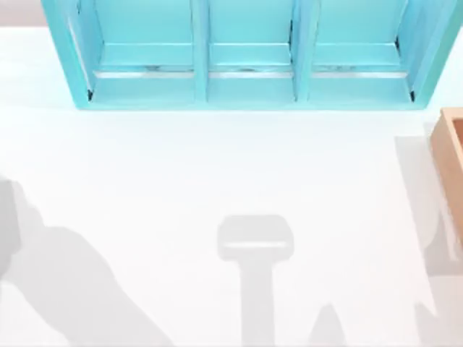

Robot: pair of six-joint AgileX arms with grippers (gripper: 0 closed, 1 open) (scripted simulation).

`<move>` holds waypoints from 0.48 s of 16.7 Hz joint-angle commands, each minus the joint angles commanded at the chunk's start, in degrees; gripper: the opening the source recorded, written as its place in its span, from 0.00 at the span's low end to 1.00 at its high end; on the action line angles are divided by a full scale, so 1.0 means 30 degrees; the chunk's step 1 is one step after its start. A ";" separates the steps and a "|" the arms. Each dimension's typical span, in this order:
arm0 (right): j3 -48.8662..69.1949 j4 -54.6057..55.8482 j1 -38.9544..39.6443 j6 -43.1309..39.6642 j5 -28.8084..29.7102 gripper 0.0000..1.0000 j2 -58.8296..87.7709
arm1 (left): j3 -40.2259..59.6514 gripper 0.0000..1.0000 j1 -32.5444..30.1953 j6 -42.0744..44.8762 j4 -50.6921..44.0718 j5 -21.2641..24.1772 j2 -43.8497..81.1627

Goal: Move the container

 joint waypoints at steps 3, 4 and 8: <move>0.0000 0.0000 0.0000 0.0000 0.0000 1.00 0.0000 | 0.0000 0.30 0.0000 0.0000 0.0000 0.0000 0.0000; 0.0000 0.0000 0.0000 0.0000 0.0000 1.00 0.0000 | 0.0000 0.38 0.0000 0.0000 0.0000 0.0000 0.0000; 0.0000 0.0000 0.0000 0.0000 0.0000 1.00 0.0000 | 0.0000 0.68 0.0000 0.0000 0.0000 0.0000 0.0000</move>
